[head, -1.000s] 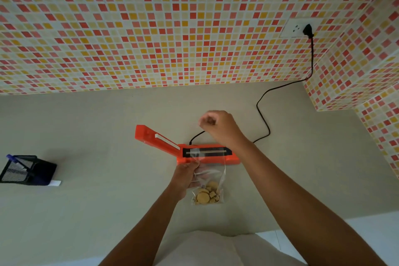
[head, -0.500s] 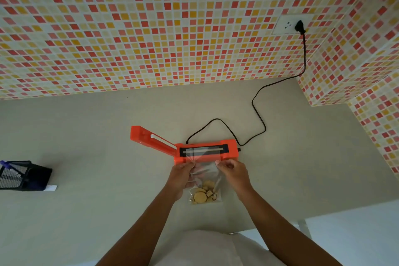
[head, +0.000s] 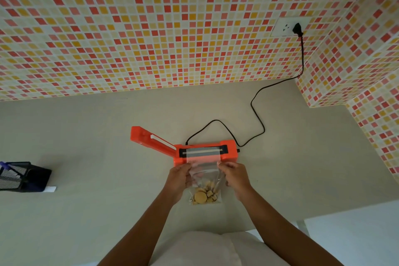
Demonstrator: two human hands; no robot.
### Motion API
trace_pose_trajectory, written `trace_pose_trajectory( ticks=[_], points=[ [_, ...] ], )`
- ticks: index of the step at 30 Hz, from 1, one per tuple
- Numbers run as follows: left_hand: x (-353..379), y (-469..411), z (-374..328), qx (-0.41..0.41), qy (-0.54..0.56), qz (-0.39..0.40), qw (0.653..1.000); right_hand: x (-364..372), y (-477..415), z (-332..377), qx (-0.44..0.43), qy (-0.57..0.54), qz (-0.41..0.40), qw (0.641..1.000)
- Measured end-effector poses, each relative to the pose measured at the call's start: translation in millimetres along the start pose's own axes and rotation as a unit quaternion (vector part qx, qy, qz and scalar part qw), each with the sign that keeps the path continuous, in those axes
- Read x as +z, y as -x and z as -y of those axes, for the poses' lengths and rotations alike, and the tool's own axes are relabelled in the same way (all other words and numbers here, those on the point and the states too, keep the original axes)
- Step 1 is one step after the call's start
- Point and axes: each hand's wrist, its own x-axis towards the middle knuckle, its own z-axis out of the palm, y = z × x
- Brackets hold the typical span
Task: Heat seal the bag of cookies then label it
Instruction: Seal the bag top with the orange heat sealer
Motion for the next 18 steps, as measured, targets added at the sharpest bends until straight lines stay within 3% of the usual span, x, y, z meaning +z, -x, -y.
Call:
trace_pose_trajectory(
  ticks=[18],
  points=[
    [-2.2, 3.3, 3.7, 0.008, 0.025, -0.013, 1.0, -1.3, 1.0, 0.5, 0.012, -0.031, 0.011, 0.999]
  ],
)
